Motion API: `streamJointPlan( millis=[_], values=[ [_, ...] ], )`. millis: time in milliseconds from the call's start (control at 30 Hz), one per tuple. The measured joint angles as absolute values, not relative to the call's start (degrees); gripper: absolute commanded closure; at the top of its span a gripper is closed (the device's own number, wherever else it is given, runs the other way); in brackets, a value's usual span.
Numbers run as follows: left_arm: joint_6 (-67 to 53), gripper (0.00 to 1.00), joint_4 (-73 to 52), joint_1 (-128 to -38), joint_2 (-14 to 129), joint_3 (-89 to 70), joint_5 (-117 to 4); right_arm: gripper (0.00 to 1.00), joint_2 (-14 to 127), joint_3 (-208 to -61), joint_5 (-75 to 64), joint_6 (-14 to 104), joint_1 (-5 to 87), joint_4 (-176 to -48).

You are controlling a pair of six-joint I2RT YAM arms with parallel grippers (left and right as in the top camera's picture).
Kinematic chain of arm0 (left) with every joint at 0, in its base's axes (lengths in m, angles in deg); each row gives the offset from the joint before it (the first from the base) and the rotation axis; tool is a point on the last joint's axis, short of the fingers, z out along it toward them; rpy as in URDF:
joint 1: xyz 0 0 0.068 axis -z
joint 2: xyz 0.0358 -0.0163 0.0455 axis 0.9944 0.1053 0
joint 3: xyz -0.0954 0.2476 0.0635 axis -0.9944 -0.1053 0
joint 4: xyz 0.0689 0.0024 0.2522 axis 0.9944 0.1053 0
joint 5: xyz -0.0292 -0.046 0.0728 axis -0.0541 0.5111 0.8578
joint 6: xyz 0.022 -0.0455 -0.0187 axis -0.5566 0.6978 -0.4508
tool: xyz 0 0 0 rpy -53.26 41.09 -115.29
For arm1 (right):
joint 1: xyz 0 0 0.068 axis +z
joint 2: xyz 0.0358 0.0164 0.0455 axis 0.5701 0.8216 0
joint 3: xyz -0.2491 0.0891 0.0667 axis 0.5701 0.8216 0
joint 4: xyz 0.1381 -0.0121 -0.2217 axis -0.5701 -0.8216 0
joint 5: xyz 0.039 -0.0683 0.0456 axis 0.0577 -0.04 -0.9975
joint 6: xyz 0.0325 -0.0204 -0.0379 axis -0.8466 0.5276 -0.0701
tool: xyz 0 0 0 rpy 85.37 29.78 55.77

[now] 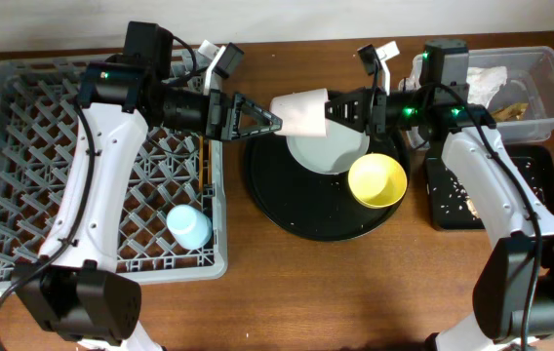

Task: Sort waste into correct bins and load items into the dishwasher rack
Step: 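Lift the pink cup and hand it to the left gripper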

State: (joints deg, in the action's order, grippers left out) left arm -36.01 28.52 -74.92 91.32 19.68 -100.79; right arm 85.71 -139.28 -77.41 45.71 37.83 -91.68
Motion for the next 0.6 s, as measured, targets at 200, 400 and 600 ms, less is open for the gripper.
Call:
streamJointPlan(
  millis=[200, 400, 600],
  values=[
    [-37.54, 0.01, 27.36, -74.92, 91.32, 19.64, -101.36, 0.96, 85.68, -139.28, -80.29, 35.37, 38.64, -77.39],
    [-37.71, 0.09, 25.92, -74.92, 91.32, 19.64, -103.8, 0.96, 85.68, -139.3, -78.56, 33.12, 45.83, -75.7],
    [-38.35, 0.23, 25.68, -74.99, 91.37, 19.64, -105.29, 0.96, 85.6, -139.3, -76.53, 33.09, 47.95, -74.65]
  ],
)
